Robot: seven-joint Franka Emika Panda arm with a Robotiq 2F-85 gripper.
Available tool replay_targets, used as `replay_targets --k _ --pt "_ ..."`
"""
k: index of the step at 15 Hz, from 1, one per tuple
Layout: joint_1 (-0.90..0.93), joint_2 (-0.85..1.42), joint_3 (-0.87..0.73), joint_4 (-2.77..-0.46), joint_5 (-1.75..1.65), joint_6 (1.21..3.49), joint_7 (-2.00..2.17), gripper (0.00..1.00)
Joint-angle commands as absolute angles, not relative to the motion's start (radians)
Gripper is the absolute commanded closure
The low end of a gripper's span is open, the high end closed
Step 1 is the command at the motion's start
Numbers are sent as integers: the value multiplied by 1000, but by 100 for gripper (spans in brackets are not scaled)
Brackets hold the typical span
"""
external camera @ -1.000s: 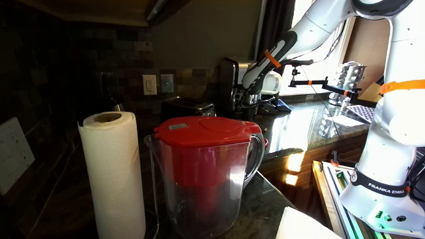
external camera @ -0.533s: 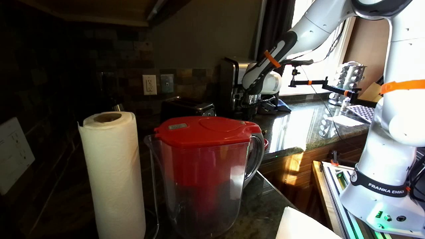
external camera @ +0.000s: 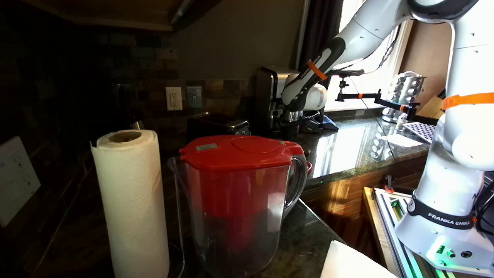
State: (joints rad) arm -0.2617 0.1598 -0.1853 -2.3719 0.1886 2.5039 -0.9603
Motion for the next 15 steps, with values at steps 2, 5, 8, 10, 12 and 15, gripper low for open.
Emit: replay_targets --k 2,5,8,10,12,15 --pt "-269 113 -172 -2394 190 2471 -962 0" --pt "-264 123 -173 -2388 178 2463 -945 0" --pt "-264 133 -173 -2385 179 2437 -942 0" --pt "-264 133 -175 -2385 176 2423 -942 0" --pt "-263 136 -177 -2384 171 2422 -939 27" --pt "-263 136 -179 -2385 161 2438 -935 42"
